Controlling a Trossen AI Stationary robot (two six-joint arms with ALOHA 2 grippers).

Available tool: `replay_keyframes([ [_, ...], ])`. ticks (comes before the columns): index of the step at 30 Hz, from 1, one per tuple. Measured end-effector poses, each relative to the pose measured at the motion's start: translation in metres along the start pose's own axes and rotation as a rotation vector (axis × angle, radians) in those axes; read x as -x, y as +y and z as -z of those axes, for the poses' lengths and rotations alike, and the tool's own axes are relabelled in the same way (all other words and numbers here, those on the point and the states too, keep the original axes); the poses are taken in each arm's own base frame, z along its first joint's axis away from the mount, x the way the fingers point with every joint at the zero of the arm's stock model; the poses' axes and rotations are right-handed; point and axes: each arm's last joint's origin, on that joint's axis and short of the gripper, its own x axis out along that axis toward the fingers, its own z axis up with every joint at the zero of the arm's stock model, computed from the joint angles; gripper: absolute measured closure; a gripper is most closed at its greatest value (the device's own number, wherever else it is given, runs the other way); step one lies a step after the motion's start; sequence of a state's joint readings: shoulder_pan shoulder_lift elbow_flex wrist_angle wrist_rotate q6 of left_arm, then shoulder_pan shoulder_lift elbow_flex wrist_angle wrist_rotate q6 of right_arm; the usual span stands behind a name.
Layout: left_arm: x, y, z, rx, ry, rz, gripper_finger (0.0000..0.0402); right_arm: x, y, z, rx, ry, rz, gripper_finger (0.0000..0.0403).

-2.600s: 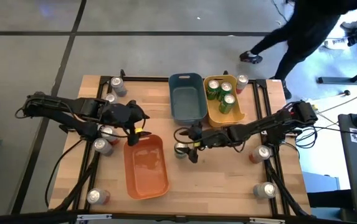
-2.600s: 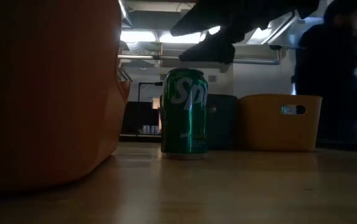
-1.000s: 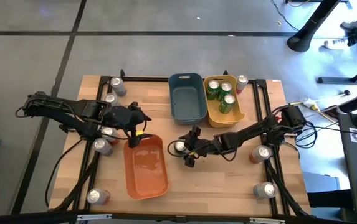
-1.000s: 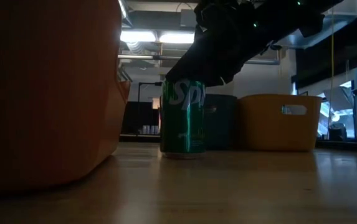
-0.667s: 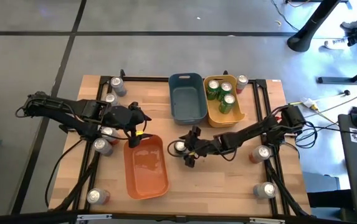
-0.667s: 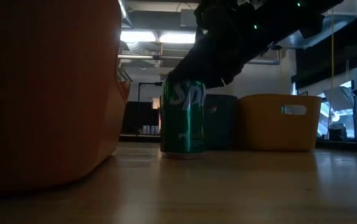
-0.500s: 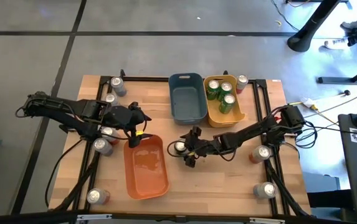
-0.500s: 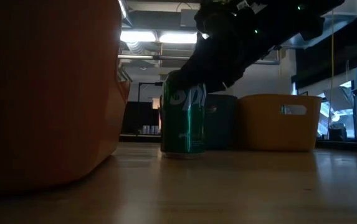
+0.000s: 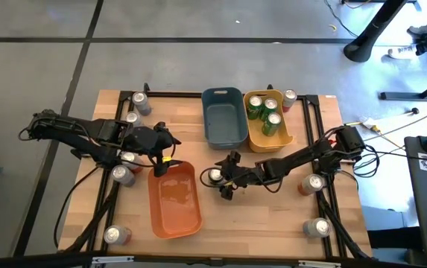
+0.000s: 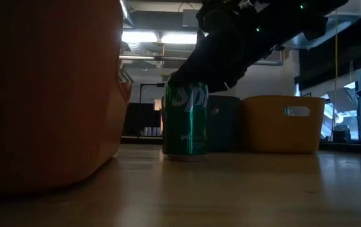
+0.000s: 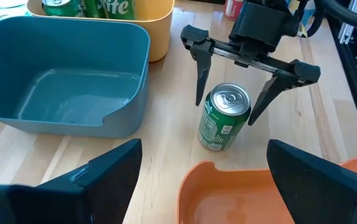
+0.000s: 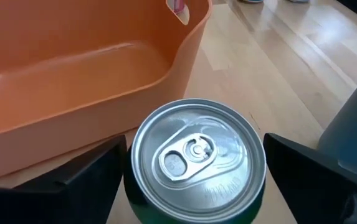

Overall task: Sort soda cans
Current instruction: Put the green soda can into the yellow bin

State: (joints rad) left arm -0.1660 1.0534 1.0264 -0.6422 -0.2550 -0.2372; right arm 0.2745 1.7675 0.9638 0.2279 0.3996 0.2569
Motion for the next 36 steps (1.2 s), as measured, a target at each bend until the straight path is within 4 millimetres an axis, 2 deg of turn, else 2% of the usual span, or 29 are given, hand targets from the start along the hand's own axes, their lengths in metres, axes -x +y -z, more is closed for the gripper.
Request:
replay_keyframes([
  [3, 0.0, 0.0, 0.0, 0.002, 0.0, 0.0, 0.0068, 0.0, 0.0, 0.0, 0.0, 0.001, 0.0, 0.005],
  [9, 0.0, 0.0, 0.0, 0.002, 0.0, 0.0, 0.0068, 0.001, -0.001, 0.0, -0.006, -0.003, 0.029, 0.0121],
  [13, 0.0, 0.0, 0.0, -0.001, 0.0, 0.0, 0.0068, 0.008, -0.004, -0.005, 0.0, -0.005, 0.056, 0.0122],
  [17, 0.0, 0.0, 0.0, -0.001, 0.0, 0.0, 0.0068, 0.034, -0.011, -0.025, -0.015, -0.045, 0.095, 0.0122],
  [24, 0.0, 0.0, 0.0, -0.005, -0.001, 0.001, 0.0068, 0.099, -0.037, -0.053, -0.02, -0.08, 0.247, 0.012],
  [30, 0.0, 0.0, 0.0, -0.005, -0.001, 0.001, 0.0068, 0.146, -0.06, -0.061, -0.055, -0.116, 0.426, 0.0121],
  [33, 0.0, 0.0, 0.0, -0.005, -0.002, 0.001, 0.0068, 0.159, -0.075, -0.06, -0.082, -0.12, 0.559, 0.0121],
  [36, 0.0, 0.0, -0.001, -0.003, -0.006, 0.002, 0.0068, 0.158, -0.093, -0.057, -0.129, -0.08, 0.644, 0.0118],
])
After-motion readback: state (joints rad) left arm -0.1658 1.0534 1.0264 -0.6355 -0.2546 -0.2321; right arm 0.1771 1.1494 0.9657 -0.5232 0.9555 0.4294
